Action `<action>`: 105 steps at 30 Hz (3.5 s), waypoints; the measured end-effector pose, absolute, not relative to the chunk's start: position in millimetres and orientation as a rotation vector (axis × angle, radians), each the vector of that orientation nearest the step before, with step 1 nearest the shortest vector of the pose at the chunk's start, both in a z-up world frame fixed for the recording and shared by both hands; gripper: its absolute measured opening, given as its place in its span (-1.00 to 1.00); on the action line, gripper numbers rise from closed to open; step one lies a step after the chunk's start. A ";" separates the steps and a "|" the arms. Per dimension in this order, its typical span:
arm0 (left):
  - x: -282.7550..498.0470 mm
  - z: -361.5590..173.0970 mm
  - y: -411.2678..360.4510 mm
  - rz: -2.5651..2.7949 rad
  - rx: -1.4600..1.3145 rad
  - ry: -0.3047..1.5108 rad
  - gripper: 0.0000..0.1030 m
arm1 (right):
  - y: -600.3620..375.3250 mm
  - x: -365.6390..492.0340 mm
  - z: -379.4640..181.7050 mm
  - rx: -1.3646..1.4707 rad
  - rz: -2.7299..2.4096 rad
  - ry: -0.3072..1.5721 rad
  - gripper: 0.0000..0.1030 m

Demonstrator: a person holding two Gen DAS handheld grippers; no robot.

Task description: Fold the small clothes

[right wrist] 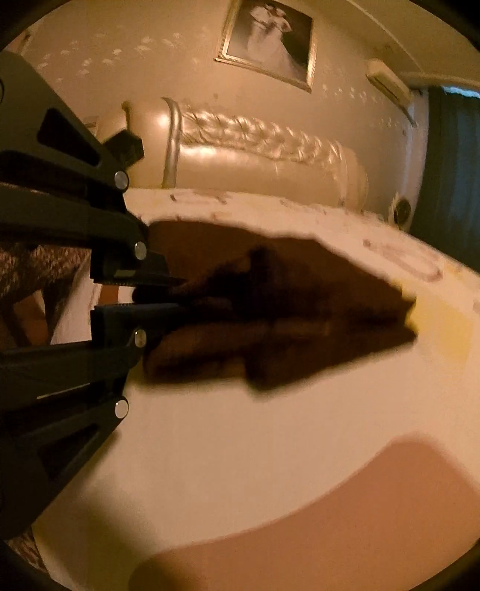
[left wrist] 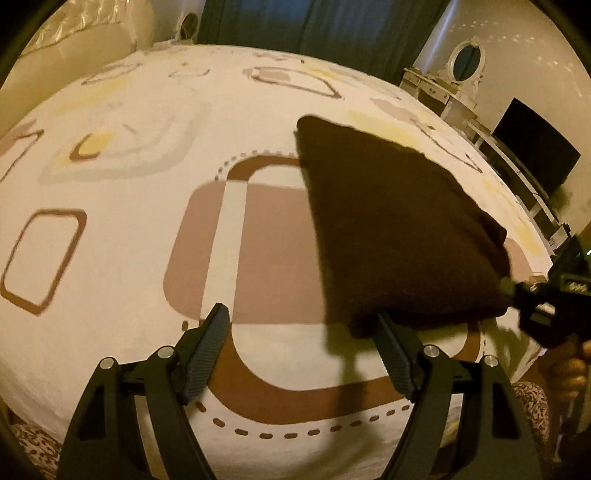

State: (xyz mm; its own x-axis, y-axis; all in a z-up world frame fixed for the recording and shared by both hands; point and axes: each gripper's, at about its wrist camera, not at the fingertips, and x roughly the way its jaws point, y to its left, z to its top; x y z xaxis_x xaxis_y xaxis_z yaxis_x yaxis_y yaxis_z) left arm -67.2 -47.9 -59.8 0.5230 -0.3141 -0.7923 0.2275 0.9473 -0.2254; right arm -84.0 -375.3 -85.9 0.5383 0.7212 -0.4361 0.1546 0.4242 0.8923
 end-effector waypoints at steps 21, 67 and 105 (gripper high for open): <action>-75.0 -16.4 -44.9 -0.450 -0.044 0.883 0.53 | -412.3 -66.5 -43.9 0.975 0.434 0.868 -0.03; 26.6 -31.3 -49.2 -0.441 -0.205 0.992 0.64 | -444.9 26.6 -84.3 1.128 0.343 0.832 -0.01; 115.1 -45.3 -67.5 -0.504 -0.262 1.073 0.32 | -439.3 90.5 -82.9 1.045 0.402 0.846 -0.06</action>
State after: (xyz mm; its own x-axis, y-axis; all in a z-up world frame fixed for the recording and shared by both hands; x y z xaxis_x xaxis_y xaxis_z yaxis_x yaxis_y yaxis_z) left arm 115.1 -67.5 -45.3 0.3797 -0.5131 -0.7698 0.2649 0.8576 -0.4409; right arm 90.5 -439.3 -82.9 0.6287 0.6565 -0.4169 0.0917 0.4697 0.8780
